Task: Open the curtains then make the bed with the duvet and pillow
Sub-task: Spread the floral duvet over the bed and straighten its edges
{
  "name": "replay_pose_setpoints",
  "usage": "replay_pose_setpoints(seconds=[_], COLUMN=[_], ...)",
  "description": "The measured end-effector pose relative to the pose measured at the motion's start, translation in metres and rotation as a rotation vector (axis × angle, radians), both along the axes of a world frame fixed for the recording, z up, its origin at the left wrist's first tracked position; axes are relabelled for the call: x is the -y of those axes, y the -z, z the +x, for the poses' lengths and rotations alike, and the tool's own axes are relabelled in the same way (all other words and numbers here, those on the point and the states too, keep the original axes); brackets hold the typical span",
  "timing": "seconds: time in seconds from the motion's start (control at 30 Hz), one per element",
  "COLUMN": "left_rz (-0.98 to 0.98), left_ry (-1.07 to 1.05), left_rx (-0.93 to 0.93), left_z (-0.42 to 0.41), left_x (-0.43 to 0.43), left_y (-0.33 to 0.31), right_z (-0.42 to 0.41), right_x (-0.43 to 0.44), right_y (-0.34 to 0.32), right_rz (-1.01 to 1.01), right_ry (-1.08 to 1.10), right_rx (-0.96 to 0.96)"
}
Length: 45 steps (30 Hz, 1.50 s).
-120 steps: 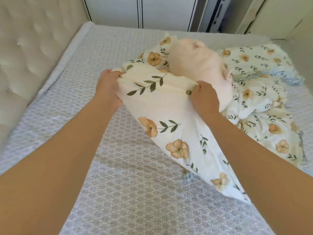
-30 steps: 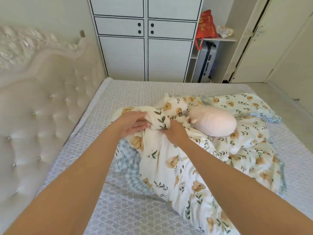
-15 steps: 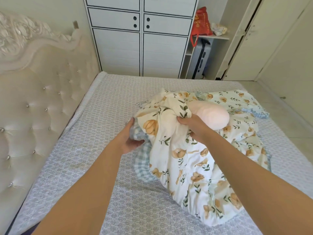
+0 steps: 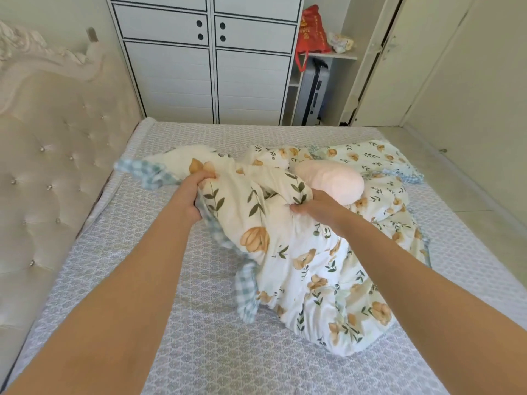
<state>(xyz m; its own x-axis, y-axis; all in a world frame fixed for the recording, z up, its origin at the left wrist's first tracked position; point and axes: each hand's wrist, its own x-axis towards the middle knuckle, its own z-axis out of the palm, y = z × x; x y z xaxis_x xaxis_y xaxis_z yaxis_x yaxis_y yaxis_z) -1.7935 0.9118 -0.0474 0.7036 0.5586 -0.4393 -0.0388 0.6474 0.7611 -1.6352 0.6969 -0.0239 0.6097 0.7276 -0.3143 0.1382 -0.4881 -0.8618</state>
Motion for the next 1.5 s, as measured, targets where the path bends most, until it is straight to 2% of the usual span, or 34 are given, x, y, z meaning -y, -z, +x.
replay_pose_setpoints(seconds=[0.1, 0.2, 0.27, 0.3, 0.4, 0.43, 0.5, 0.67, 0.77, 0.87, 0.93, 1.03, 1.13, 1.27, 1.33, 1.43, 1.5], left_rz=[0.018, -0.02, -0.043, -0.059, -0.055, -0.04, 0.005, 0.245, 0.341, 0.417, 0.424, 0.378, 0.355, 0.398, 0.4, 0.306, 0.257], left_ry=[-0.095, -0.274, -0.399, -0.447, -0.569, -0.596, -0.635, -0.683, -0.726, -0.754, -0.789, -0.888, -0.978, -1.022, -0.979, -0.955, -0.887], left_rx=[0.052, 0.097, 0.135, 0.163, 0.239, 0.249, 0.253, 0.226, 0.226, 0.121, 0.1, 0.177, 0.133, 0.142, 0.178, 0.148, -0.035], left_z=[-0.015, -0.033, -0.054, -0.062, -0.091, -0.099, -0.117, -0.171, -0.205, -0.241, -0.264, -0.297, -0.339, -0.407, -0.442, -0.485, -0.506], left_x=[-0.008, -0.014, -0.016, -0.017, -0.017, -0.016, -0.015, -0.017, -0.021, -0.031, -0.039, -0.049, -0.058, -0.079, -0.088, -0.098, -0.099], left_y=[-0.018, -0.034, -0.039, -0.042, -0.052, -0.058, -0.073, -0.138, -0.175, -0.196, -0.202, -0.201, -0.199, -0.202, -0.2, -0.164, -0.12], right_z=[-0.014, -0.035, -0.055, -0.064, -0.1, -0.11, -0.131, -0.175, -0.203, -0.205, -0.199, -0.206, -0.234, -0.273, -0.298, -0.329, -0.345], right_x=[-0.011, -0.026, -0.038, -0.043, -0.057, -0.06, -0.063, -0.073, -0.086, -0.095, -0.1, -0.111, -0.128, -0.158, -0.169, -0.179, -0.181], right_y=[0.018, 0.039, 0.05, 0.054, 0.073, 0.079, 0.092, 0.102, 0.094, 0.077, 0.062, 0.032, -0.009, -0.079, -0.094, -0.073, -0.036], right_rz=[-0.031, -0.043, -0.018, -0.028, -0.152, -0.217, -0.241, -0.15, -0.122, -0.087, -0.004, 0.158, 0.307, 0.541, 0.597, 0.416, 0.195], right_ry=[0.081, 0.207, 0.208, 0.142, -0.163, -0.269, -0.38, -0.396, -0.264, -0.105, -0.052, 0.035, 0.095, 0.081, 0.061, -0.084, -0.214], right_rx=[0.116, 0.302, 0.351, 0.296, -0.029, -0.023, 0.081, 0.133, 0.313, 0.518, 0.522, 0.386, 0.285, 0.368, 0.428, 0.476, 0.531])
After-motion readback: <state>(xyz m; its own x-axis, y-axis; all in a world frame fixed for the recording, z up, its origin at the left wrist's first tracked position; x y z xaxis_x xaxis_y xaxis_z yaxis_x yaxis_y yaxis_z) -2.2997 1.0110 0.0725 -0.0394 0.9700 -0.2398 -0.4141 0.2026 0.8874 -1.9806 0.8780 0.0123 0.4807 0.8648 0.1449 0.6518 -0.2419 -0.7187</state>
